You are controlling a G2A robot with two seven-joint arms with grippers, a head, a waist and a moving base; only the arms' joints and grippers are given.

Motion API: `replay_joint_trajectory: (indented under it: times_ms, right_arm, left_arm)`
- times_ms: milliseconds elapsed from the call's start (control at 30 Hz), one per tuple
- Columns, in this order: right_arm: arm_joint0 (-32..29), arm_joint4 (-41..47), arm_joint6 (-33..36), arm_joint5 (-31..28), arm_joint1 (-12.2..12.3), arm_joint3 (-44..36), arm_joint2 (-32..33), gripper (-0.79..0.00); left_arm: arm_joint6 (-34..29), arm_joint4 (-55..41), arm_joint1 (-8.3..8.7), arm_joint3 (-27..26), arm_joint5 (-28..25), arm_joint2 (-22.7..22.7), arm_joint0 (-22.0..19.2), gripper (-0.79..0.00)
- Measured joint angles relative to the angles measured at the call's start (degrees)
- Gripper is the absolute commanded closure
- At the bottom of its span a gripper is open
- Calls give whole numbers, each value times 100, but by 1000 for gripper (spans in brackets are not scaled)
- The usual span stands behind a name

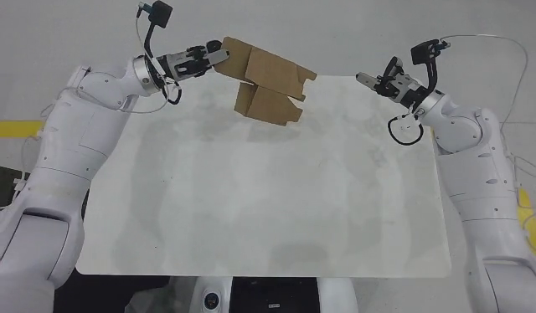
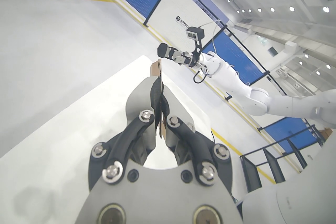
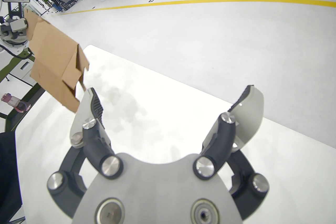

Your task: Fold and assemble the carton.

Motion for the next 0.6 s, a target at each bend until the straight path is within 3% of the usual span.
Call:
replay_joint_trajectory:
  times_ms: [267,600]
  right_arm:
    - [0,0,0,0,0,0,0,-785]
    - [-26,14,-6,-8,-1,-27,-12,-785]
  left_arm:
    - [-473,-291,-19,-298,-101,124,290,0]
    - [-495,-124,30,-1037,-92,158,666,0]
